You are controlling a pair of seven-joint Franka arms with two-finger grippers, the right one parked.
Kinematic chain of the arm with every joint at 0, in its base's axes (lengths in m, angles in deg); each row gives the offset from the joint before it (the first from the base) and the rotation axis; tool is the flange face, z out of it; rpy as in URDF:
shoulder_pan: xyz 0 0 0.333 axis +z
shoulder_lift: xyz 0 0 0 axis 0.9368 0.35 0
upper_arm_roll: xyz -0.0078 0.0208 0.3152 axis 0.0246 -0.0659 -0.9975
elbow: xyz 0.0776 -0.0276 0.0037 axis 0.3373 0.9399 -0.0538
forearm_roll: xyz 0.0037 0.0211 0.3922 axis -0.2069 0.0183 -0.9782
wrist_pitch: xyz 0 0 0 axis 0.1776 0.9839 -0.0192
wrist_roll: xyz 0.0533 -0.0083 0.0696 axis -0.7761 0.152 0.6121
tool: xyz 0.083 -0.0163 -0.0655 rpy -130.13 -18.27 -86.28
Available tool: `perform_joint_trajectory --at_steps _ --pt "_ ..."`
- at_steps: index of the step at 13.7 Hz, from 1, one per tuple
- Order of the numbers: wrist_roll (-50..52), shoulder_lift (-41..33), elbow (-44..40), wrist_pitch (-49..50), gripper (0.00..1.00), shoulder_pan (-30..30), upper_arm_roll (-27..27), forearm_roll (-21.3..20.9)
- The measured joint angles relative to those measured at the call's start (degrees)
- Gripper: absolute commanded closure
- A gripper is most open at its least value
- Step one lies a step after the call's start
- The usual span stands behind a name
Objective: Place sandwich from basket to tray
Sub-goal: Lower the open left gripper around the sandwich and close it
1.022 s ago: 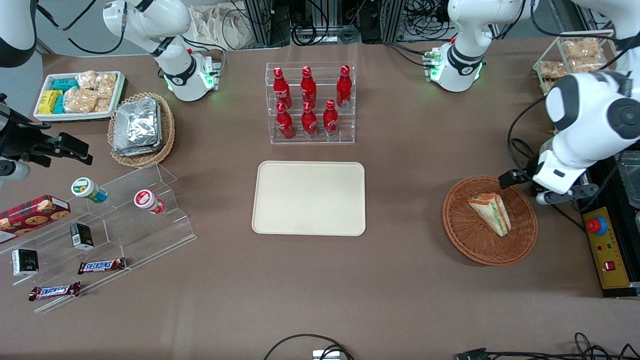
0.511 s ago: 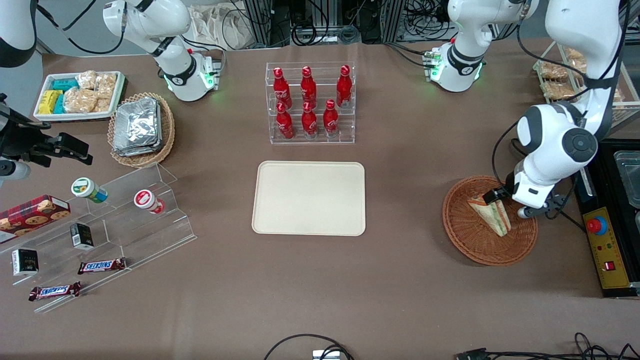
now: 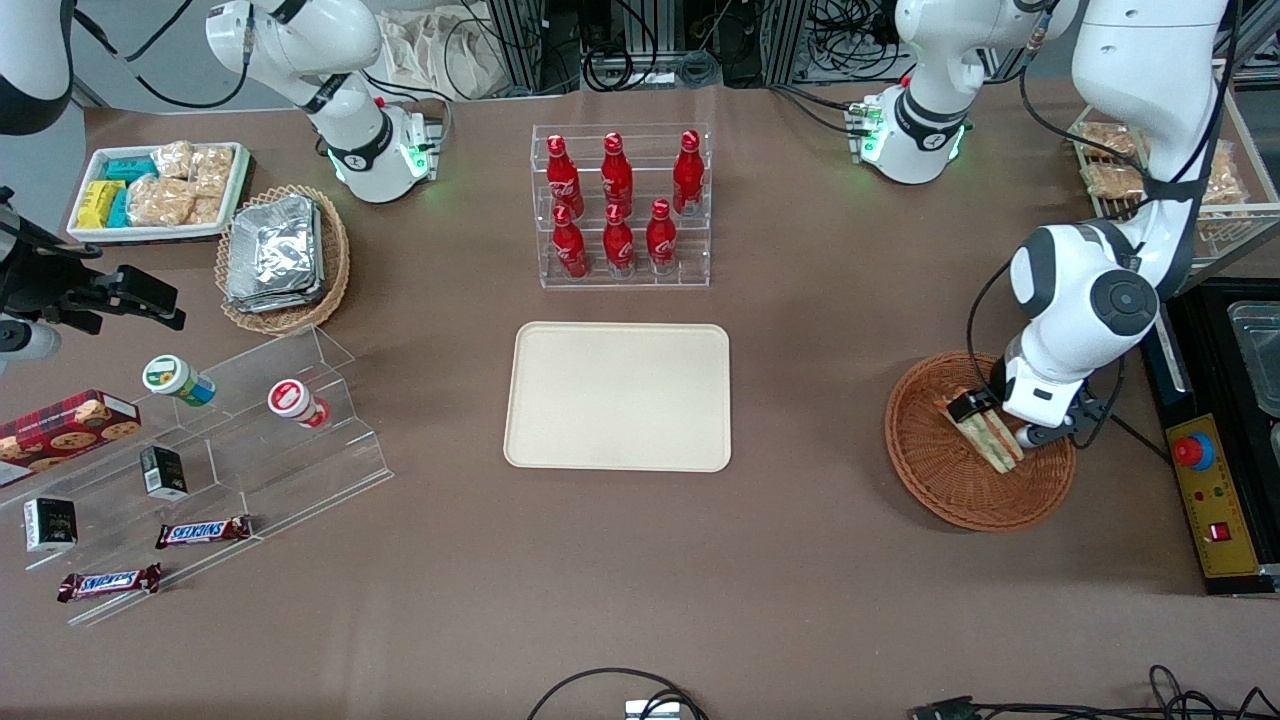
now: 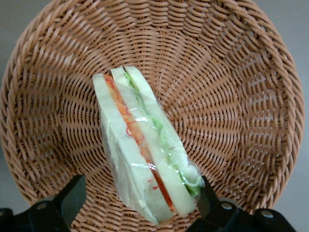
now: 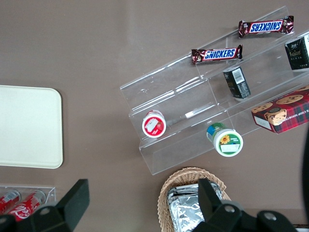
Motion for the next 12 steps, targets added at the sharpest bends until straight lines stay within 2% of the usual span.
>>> perform_joint_trajectory --at_steps 5,12 --pt "2.1 -1.3 -4.1 5.6 0.0 0.0 -0.1 0.0" --pt "4.9 2.5 -4.5 5.6 0.0 -0.8 -0.1 0.0"
